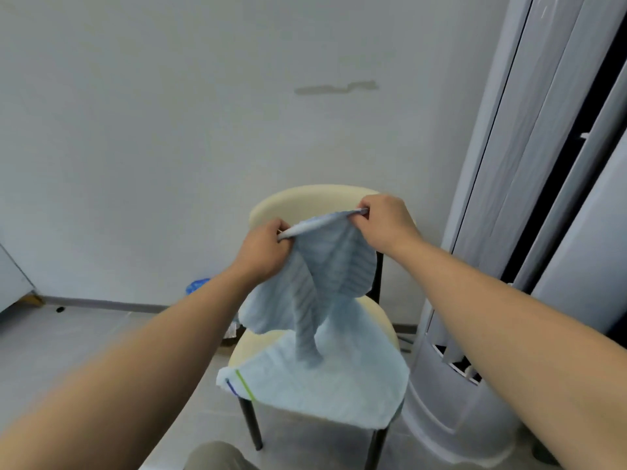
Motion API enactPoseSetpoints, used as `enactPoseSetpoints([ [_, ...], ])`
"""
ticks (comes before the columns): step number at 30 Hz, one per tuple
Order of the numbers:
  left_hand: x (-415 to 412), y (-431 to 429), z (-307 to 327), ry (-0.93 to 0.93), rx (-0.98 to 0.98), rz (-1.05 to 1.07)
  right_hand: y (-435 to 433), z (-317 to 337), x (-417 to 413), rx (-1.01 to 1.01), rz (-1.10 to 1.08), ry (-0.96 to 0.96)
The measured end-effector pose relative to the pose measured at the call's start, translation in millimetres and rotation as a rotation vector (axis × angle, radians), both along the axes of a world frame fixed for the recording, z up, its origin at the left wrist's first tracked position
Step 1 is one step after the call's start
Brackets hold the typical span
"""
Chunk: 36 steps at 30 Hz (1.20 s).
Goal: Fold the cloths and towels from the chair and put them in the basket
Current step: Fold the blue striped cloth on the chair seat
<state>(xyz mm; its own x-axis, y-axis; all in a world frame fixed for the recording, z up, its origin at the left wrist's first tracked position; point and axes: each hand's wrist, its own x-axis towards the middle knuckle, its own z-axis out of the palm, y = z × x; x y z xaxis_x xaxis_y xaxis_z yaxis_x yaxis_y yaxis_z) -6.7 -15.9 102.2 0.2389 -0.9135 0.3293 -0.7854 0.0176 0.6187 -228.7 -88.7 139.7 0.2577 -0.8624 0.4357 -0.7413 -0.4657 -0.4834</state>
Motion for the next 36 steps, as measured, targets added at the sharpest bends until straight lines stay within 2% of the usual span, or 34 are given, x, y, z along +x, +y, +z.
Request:
enactPoseSetpoints([
  [6, 10, -1, 27, -0.136, -0.032, -0.007, -2, 27, 0, -0.063, -0.065, 0.033],
  [16, 20, 12, 29, -0.321, 0.148, -0.096, -2, 61, -11, 0.191, -0.173, -0.356],
  [21, 9, 18, 21, -0.401, 0.218, -0.179, 2, 65, -16, 0.125, -0.273, -0.309],
  [25, -9, 20, 17, -0.422, 0.210, -0.295, -1, 59, -12, 0.178, -0.263, -0.465],
  [29, -28, 23, 17, -0.433, 0.154, -0.384, -2, 56, -4, 0.341, -0.180, -0.658],
  [32, -36, 21, 12, -0.442, 0.076, -0.405, 0, 56, -2, 0.430, -0.108, -0.623],
  [36, -42, 20, 7, -0.428, -0.004, -0.401, 5, 60, 0, 0.387, -0.007, -0.451],
])
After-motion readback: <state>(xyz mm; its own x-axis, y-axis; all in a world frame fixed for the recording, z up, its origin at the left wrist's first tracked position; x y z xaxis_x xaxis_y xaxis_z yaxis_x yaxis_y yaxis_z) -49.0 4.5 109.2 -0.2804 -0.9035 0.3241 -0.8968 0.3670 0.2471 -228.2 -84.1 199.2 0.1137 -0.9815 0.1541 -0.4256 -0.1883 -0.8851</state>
